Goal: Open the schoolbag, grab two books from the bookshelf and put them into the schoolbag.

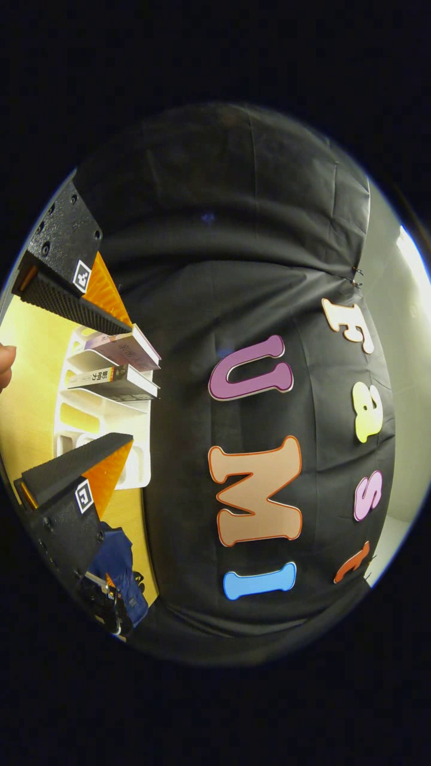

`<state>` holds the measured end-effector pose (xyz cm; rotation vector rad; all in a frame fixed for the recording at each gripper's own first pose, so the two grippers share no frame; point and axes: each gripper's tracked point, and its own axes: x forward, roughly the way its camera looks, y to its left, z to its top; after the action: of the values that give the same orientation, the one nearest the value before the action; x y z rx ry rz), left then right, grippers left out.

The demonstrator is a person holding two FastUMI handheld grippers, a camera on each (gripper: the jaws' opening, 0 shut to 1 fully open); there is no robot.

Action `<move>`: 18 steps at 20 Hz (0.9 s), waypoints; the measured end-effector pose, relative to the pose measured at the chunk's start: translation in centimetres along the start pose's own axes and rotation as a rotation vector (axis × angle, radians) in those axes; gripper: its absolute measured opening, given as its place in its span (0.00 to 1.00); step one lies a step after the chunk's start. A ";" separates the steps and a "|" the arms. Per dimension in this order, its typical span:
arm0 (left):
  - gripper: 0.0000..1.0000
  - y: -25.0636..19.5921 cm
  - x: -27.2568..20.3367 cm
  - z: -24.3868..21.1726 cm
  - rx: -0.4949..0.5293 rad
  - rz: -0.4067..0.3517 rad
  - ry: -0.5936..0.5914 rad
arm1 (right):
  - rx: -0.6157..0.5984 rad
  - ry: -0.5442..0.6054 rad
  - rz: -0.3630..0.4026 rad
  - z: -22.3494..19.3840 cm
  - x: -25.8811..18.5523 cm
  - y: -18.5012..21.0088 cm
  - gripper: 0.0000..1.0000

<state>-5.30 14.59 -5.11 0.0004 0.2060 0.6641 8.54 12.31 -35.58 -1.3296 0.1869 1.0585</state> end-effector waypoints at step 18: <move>0.96 1.2 2.2 -2.0 0.009 -0.001 0.093 | 0.730 0.112 0.145 -1.2 -1.8 -4.8 0.01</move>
<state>-4.77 16.74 -7.40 -0.0221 0.2983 0.6626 11.51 11.02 -31.43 -0.7161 0.6920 0.9054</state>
